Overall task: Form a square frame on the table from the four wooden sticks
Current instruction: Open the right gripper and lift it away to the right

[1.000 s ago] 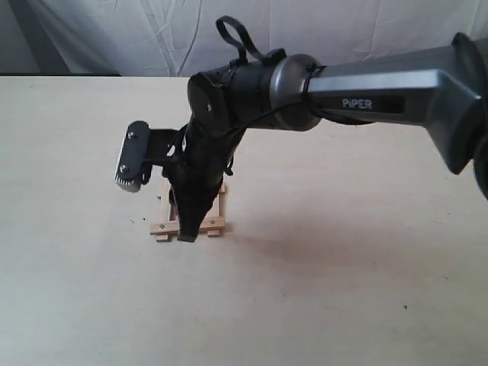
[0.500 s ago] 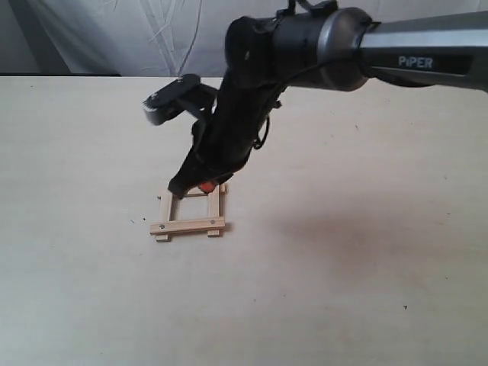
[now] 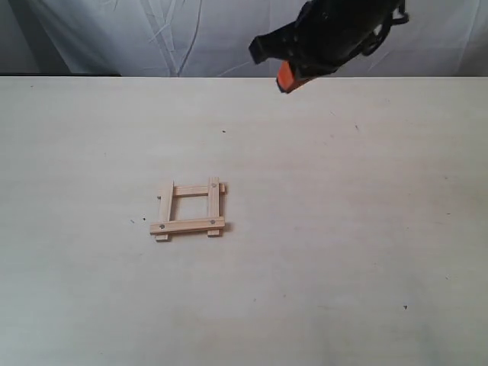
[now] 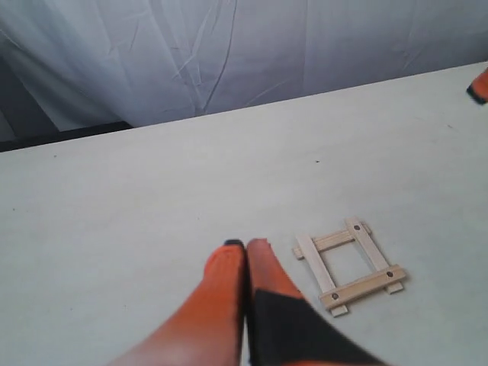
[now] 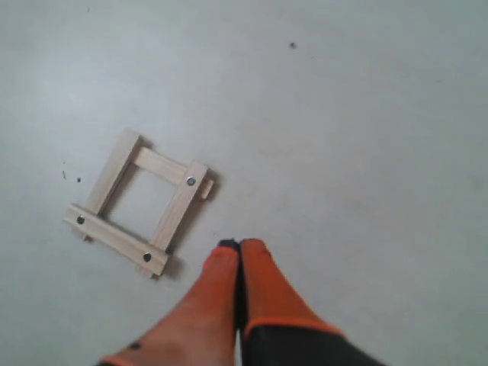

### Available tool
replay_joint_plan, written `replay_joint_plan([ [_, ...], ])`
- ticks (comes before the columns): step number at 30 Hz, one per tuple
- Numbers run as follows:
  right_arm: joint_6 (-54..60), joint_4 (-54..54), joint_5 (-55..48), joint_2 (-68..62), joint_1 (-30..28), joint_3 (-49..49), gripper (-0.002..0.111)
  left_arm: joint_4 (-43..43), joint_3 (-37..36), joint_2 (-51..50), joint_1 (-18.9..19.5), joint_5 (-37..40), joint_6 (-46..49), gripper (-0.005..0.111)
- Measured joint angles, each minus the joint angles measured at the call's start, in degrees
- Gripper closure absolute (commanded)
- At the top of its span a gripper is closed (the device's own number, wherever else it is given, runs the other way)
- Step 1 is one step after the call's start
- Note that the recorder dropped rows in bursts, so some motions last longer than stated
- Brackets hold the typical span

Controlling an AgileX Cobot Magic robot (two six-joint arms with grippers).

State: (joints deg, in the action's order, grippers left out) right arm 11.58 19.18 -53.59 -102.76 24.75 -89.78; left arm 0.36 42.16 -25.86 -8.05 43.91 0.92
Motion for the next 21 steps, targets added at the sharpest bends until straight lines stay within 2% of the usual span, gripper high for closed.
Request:
replay_joint_plan([
  [6, -5.6, -8.4, 2.7, 8.5, -1.1, 4.4, 0.109, -0.9, -5.5, 3.1, 0.0, -4.0, -0.5, 0.107],
  [14, -7.4, -12.0, 10.9, 24.4, -1.1, 20.9, 0.109, -1.1, -6.8, 3.5, 0.0, -5.0, -0.6, 0.107],
  [21, -7.6, -12.1, 25.8, 47.5, -1.1, 45.4, 0.109, -0.4, -6.8, 3.5, 0.0, -4.2, -0.4, 0.107],
])
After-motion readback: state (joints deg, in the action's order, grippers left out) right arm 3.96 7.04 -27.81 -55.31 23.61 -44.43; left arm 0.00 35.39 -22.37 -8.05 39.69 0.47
